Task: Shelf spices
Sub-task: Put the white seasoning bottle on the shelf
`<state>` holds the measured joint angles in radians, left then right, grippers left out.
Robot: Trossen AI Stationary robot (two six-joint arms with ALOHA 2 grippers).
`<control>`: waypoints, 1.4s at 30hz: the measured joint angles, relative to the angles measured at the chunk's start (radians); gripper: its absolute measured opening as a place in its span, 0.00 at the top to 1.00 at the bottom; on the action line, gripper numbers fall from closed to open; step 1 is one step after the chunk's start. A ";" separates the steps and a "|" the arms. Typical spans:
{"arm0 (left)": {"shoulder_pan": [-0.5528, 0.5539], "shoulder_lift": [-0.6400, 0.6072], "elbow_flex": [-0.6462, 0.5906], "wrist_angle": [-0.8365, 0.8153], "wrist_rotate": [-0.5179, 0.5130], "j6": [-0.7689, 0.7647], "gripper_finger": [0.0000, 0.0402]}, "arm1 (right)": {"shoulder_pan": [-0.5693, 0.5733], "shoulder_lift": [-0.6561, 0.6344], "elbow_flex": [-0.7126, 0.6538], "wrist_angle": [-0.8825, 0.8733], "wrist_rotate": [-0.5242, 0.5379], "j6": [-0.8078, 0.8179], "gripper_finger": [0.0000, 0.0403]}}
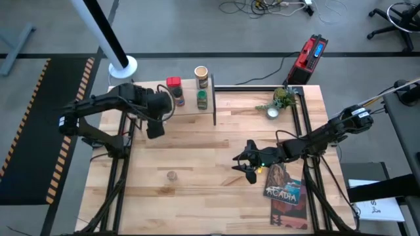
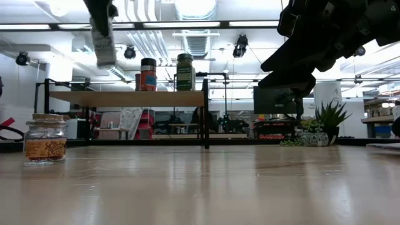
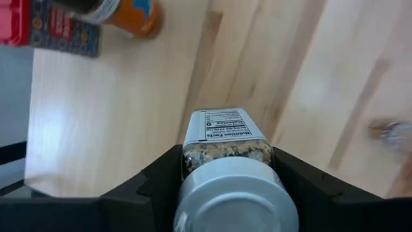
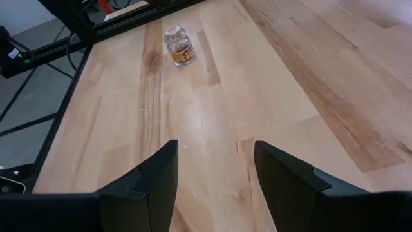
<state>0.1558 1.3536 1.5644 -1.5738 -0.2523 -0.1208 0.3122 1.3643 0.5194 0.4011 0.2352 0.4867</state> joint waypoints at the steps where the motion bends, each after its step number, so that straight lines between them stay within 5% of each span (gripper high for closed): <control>1: 0.017 -0.001 -0.012 0.002 -0.001 0.019 0.53 | 0.000 0.000 0.000 0.000 0.000 0.000 0.55; 15: 0.250 0.014 -0.028 0.002 0.016 0.212 0.54 | 0.000 0.000 0.000 0.000 0.000 -0.005 0.55; 28: 0.526 0.013 -0.023 0.003 0.224 0.404 0.54 | 0.000 0.000 0.000 -0.001 0.000 -0.014 0.55; 42: 0.583 0.134 0.036 0.006 0.265 0.505 0.54 | 0.000 0.000 0.000 0.000 0.000 -0.034 0.55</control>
<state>0.7385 1.4873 1.6008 -1.5676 0.0128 0.3844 0.3119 1.3643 0.5194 0.4011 0.2356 0.4530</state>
